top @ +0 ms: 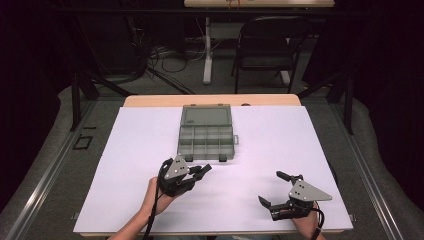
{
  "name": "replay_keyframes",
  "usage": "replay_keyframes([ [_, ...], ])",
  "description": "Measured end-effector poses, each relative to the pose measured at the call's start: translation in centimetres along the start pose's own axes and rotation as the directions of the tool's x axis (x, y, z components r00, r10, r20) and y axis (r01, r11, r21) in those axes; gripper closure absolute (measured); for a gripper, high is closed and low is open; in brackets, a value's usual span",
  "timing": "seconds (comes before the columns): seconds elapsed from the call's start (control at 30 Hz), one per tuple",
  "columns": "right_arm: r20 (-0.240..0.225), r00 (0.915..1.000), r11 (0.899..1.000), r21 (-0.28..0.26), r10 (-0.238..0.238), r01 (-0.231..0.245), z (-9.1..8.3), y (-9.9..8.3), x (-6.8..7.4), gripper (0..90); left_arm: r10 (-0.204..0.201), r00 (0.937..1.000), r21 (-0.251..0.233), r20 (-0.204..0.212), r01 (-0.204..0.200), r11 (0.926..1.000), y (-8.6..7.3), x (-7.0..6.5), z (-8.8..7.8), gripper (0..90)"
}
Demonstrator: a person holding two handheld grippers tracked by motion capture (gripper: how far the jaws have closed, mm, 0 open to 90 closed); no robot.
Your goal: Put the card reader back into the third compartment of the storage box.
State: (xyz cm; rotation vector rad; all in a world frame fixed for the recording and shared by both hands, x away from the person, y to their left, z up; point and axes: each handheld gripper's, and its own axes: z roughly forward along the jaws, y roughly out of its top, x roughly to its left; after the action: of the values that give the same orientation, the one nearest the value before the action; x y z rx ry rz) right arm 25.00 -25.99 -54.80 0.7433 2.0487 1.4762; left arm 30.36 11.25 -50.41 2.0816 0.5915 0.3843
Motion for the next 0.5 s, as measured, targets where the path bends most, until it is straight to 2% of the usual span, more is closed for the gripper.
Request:
replay_keyframes([
  [0.5, -0.002, 1.0000, 1.000, 0.009, 0.005, -0.005, 0.01, -0.03, -0.03, 0.6, 0.002, 0.9999, -0.012, -0.012, -0.002, 0.9999, 0.83, 1.04, 0.17, 73.4],
])
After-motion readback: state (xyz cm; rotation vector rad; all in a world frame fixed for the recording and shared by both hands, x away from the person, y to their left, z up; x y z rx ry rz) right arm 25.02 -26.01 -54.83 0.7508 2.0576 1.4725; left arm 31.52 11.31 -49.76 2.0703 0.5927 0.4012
